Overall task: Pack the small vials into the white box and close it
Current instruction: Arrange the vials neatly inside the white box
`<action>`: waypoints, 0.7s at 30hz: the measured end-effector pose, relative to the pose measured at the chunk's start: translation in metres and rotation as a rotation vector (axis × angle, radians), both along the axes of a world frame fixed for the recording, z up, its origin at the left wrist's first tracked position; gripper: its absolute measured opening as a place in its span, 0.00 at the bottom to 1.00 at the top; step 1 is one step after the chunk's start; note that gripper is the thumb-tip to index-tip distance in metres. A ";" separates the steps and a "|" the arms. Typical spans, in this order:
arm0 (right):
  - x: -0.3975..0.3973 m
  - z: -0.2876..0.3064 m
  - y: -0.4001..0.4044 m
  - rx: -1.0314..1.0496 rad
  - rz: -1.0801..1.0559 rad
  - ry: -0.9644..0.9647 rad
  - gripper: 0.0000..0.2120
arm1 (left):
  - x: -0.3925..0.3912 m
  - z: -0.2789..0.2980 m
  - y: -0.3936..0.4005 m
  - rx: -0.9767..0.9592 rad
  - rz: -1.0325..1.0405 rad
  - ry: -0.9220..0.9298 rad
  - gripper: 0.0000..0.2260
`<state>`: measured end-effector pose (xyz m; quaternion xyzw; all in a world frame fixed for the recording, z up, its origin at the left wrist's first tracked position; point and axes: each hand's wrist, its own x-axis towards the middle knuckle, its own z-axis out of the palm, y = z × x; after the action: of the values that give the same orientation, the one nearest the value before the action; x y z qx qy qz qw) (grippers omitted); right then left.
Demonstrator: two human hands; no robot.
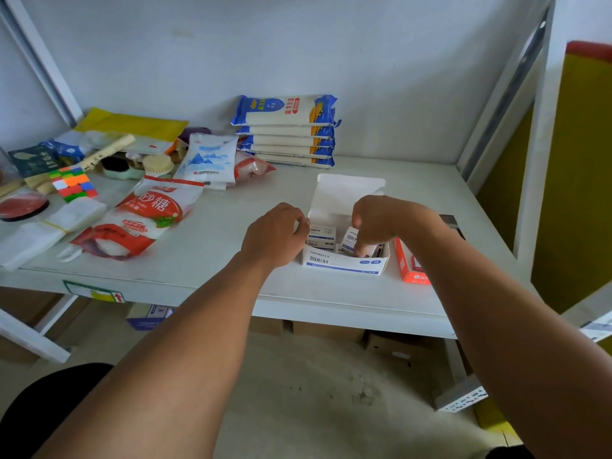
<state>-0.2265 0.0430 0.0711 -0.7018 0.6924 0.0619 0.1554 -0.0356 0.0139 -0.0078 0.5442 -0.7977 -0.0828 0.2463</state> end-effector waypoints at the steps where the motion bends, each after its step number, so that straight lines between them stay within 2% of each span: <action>1: 0.000 -0.001 -0.001 0.007 0.005 -0.001 0.26 | 0.001 0.000 -0.001 0.006 -0.001 0.004 0.14; 5: -0.005 0.000 -0.005 0.002 0.027 -0.114 0.22 | 0.005 0.002 -0.004 0.068 0.024 0.052 0.13; 10: -0.011 0.000 -0.005 0.006 0.038 -0.300 0.22 | 0.006 0.000 -0.003 0.101 0.028 0.065 0.14; 16: -0.001 -0.010 -0.010 -0.045 0.002 -0.499 0.09 | 0.003 -0.002 -0.003 0.102 0.016 0.069 0.15; 21: 0.020 -0.019 -0.014 -0.074 -0.008 -0.562 0.07 | 0.001 -0.002 -0.002 0.073 -0.003 -0.006 0.17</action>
<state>-0.2067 0.0289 0.0518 -0.6938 0.6269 -0.1612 0.3158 -0.0342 0.0123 -0.0102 0.5518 -0.7957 -0.1106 0.2240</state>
